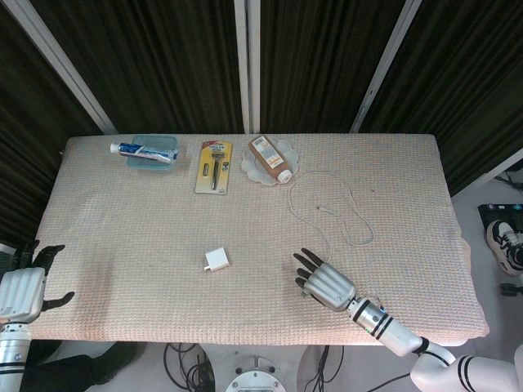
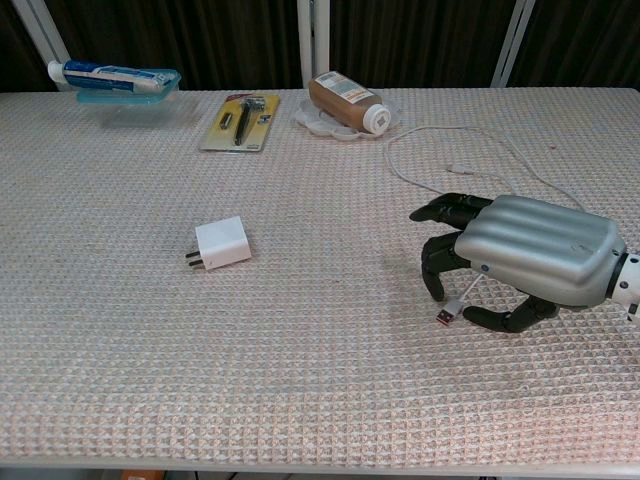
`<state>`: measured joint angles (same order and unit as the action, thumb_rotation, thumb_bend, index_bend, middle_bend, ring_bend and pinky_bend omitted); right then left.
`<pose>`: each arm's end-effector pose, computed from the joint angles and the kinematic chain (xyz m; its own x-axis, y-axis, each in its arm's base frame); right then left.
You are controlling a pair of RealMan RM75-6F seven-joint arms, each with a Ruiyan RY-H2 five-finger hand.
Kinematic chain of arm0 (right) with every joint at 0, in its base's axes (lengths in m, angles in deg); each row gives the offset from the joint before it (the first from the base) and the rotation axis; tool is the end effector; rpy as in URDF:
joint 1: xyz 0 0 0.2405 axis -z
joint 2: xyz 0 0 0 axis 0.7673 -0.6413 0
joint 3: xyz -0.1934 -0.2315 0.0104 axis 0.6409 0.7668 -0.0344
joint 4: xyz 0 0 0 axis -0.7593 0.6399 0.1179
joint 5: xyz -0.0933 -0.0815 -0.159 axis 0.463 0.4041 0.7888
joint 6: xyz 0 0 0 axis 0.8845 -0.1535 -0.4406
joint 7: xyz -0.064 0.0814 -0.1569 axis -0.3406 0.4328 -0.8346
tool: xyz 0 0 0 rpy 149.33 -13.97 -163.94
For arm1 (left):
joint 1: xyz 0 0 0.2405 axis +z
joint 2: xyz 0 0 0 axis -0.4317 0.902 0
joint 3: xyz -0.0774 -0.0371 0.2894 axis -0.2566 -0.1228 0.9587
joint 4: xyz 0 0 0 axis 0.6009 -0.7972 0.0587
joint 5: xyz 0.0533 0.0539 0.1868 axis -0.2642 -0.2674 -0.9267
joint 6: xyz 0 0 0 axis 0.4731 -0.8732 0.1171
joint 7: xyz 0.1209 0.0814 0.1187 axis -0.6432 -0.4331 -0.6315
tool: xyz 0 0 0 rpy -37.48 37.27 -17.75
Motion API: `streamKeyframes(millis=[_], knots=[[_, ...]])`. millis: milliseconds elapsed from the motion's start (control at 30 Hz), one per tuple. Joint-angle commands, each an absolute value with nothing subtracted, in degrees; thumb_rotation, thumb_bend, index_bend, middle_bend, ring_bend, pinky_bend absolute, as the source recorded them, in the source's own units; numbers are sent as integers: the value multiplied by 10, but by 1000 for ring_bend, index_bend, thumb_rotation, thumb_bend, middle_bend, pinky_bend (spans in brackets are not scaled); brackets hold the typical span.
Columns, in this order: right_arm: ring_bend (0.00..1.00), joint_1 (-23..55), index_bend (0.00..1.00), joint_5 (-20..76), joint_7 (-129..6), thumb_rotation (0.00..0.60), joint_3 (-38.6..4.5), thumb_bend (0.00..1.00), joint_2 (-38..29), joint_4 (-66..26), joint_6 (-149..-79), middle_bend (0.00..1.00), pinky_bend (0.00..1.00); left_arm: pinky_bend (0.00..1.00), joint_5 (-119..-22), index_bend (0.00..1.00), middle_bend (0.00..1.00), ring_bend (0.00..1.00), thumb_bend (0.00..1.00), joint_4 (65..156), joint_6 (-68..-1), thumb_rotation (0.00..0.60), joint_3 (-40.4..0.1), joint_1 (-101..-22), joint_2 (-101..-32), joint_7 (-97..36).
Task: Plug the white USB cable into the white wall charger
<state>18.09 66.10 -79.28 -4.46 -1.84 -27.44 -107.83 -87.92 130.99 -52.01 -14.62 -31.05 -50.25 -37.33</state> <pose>-0.2070 -0.2990 -0.0472 0.7042 -0.1258 0.6987 -0.5359 -0.7397 0.4069 -0.3672 0.2290 0.1649 0.4430 0.0810 0.8929 0.8884 0.0939 -0.4493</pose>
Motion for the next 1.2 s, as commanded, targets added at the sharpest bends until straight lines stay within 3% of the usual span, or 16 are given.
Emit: streamKeyframes(millis=[33,533,867,1067,1200], knots=[[0,180,461,658,-794,600,-43,324,-18,-275,-1078,328,0,0,-880,190,183,11,88,1309,-520,600,-146,-311,-503,-373],[47,177,536,651,-797,600,-38,327,-14,-273,-1095,347,0,0,-879,185,176,11,88,1312,-519,600,-148,-312,-501,-377],[155,184,587,648,-790,600,-45,352,-25,-282,-1132,476,0,0,-895,183,175,11,89,1333,-496,600,-154,-338,-487,-413],[194,192,597,630,-786,600,-62,358,-50,-298,-1154,509,0,0,-925,183,176,11,88,1363,-444,600,-167,-395,-478,-449],[201,197,598,610,-781,600,-83,360,-78,-317,-1174,516,0,0,-929,184,181,11,88,1381,-369,600,-180,-457,-489,-484]])
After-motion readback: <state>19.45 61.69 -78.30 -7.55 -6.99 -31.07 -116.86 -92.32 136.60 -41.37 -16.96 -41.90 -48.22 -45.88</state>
